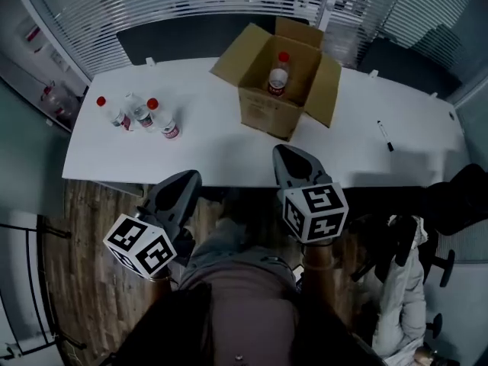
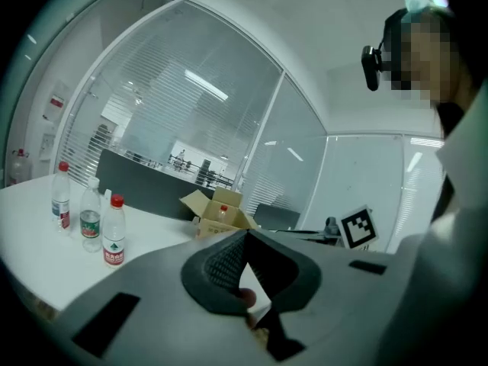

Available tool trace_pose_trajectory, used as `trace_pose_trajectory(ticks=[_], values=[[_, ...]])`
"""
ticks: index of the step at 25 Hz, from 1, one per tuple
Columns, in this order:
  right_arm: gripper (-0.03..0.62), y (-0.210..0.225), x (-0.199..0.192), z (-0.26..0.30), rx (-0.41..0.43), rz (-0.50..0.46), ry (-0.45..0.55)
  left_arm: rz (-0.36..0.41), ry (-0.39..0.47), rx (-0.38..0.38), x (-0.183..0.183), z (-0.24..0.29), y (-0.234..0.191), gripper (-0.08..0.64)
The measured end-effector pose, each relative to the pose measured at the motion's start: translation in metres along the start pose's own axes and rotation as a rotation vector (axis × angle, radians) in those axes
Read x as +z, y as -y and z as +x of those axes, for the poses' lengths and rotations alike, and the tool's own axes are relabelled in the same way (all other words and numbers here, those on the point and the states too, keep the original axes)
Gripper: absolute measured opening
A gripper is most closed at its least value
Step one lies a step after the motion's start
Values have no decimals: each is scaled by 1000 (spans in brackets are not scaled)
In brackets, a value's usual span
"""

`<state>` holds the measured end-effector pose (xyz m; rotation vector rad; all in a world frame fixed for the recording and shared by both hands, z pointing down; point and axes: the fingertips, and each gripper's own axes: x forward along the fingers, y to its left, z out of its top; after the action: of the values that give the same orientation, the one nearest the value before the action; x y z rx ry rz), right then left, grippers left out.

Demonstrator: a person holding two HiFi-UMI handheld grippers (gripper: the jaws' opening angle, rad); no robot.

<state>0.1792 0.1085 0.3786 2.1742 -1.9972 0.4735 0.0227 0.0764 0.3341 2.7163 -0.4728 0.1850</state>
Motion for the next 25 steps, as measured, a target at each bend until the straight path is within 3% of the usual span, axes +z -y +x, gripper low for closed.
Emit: trace_pose_trajectory(ticks=[17, 25], values=[[31, 53, 21, 42, -183, 50, -15, 30, -97, -229, 34, 93, -29, 9], [31, 71, 34, 59, -257, 67, -20, 21, -140, -302, 46, 126, -44, 9]])
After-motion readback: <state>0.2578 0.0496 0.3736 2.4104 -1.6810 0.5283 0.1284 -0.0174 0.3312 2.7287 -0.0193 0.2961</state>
